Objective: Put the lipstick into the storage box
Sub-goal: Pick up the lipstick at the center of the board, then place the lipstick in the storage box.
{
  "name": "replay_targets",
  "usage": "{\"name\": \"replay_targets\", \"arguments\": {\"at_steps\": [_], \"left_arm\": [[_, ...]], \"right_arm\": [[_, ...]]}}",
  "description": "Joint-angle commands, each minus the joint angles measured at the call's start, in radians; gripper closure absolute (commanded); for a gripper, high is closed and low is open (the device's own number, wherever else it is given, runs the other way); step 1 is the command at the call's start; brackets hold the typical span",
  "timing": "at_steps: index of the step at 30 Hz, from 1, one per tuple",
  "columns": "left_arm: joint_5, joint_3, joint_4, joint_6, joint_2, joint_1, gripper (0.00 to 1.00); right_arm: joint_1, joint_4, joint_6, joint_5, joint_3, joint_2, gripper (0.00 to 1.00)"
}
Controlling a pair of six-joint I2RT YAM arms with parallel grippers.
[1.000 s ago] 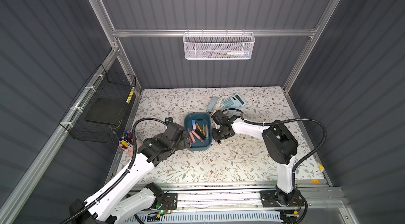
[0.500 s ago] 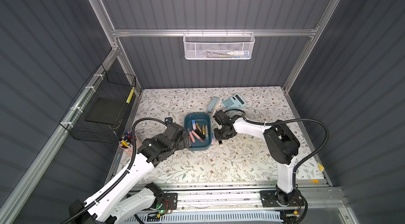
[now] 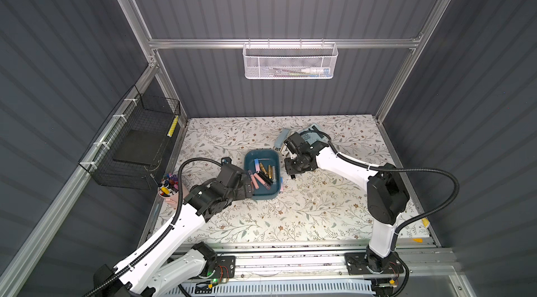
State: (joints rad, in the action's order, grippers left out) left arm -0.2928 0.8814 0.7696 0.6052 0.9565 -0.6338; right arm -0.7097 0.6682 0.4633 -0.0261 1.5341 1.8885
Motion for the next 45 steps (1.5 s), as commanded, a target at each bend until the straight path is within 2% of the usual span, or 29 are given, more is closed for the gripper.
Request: {"name": "replay_targets", "arguments": {"at_steps": [1, 10, 22, 27, 31, 36, 38, 41, 45], "left_arm": [[0.118, 0.002, -0.046, -0.048, -0.018, 0.018, 0.0], [0.341, -0.012, -0.075, -0.092, -0.066, 0.087, 0.0], [0.464, -0.009, -0.088, -0.147, -0.056, 0.129, 0.0], [0.479, -0.004, -0.099, -0.161, -0.023, 0.132, 0.0], [0.479, 0.003, -0.102, -0.165, -0.014, 0.135, 0.0], [0.437, 0.01, -0.083, -0.161, -0.006, 0.138, 0.0], [0.371, 0.023, -0.037, -0.152, 0.023, 0.138, 0.0], [0.337, 0.043, -0.008, -0.148, 0.084, 0.138, 0.0], [0.271, 0.08, -0.013, -0.13, 0.163, 0.138, 0.0]], "right_arm": [[-0.018, 0.033, -0.018, 0.009, 0.069, -0.002, 0.76], [-0.092, 0.034, -0.063, 0.079, 0.317, 0.184, 0.75], [-0.097, 0.083, -0.072, 0.152, 0.564, 0.443, 0.75], [-0.095, 0.1, -0.081, 0.158, 0.607, 0.483, 0.72], [-0.091, 0.104, -0.092, 0.137, 0.603, 0.464, 0.61], [-0.062, 0.094, -0.103, 0.097, 0.54, 0.359, 0.58], [-0.037, 0.09, -0.106, 0.06, 0.478, 0.286, 0.58], [0.022, 0.074, -0.11, -0.004, 0.34, 0.153, 0.58], [0.129, 0.027, -0.105, -0.047, 0.078, -0.064, 0.58]]}}
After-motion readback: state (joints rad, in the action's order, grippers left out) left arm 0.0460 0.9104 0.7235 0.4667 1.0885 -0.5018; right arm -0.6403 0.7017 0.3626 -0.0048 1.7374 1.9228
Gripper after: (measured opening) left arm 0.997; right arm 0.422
